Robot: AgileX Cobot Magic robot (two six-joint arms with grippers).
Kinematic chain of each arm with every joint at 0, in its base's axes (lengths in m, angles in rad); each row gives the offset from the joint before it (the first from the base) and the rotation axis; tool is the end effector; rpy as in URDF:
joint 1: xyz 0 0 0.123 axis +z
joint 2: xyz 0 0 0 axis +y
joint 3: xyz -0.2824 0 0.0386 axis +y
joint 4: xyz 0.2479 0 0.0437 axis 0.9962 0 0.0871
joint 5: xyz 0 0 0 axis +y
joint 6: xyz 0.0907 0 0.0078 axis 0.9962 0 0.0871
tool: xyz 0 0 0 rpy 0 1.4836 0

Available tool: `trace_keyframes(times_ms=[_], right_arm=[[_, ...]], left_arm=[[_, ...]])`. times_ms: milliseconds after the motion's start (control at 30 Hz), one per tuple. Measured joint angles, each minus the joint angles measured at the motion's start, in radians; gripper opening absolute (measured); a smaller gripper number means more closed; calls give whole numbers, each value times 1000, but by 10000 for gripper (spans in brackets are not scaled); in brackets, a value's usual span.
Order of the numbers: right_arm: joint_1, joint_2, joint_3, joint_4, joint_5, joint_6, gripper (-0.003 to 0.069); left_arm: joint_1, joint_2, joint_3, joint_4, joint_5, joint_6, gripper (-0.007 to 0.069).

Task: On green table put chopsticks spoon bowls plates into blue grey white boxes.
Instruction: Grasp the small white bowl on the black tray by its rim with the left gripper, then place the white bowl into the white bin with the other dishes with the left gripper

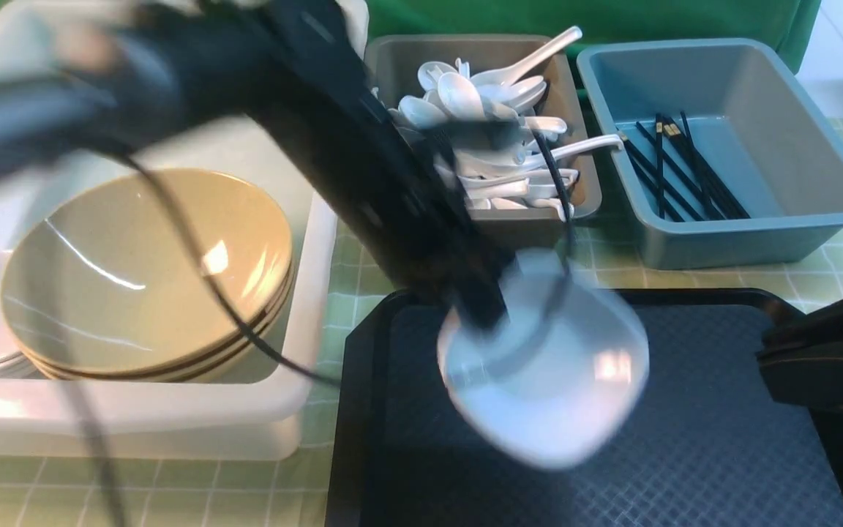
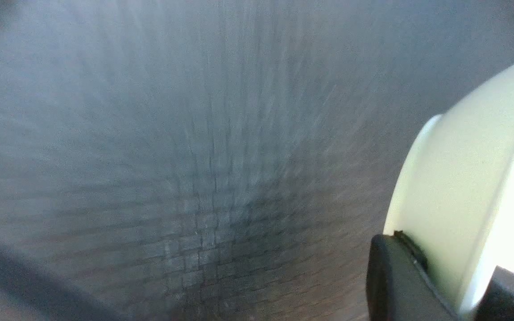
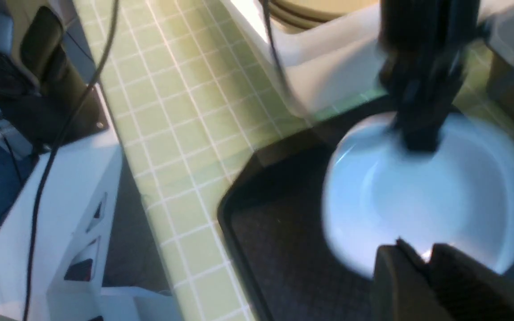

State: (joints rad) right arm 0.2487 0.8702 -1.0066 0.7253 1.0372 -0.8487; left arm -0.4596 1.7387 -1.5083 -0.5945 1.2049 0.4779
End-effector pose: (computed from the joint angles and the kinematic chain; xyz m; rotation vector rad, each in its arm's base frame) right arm 0.1279 0.0862 0.3938 -1.0123 1.9174 0.5797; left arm 0.3003 -0.2018 0.3065 1.0690 2.5911 -0.8307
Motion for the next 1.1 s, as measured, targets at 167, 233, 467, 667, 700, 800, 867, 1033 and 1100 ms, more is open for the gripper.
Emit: trace_keyframes(times_ms=[167,233,467,667,700,800,867,1033,1100], right_arm=[[0,29,-10,124,-5,-126,86],[0,80,-49,169,9,-162,43],[96,239,-195,188,17,-201,22],[250,325,-228,191,-20,-202,22],[297,348,-229,191,-42,-203,22],[368,387,-229,191,-90,-203,22],[390,402,-229,191,-107,-204,22],[409,418,-229,193,-156,-204,22],[410,418,-229,193,-166,-204,22]], left_arm=[[234,-238,-1,-12,23,-83,14],[443,-349,-1,34,32,-147,14],[925,-438,59,183,42,-257,14],[1109,-383,82,313,43,-328,14],[1117,-359,82,342,39,-345,14],[1119,-283,82,388,31,-387,14],[1119,-247,82,404,23,-397,14],[1119,-139,83,415,-18,-412,14],[1111,-102,83,414,-28,-409,14]])
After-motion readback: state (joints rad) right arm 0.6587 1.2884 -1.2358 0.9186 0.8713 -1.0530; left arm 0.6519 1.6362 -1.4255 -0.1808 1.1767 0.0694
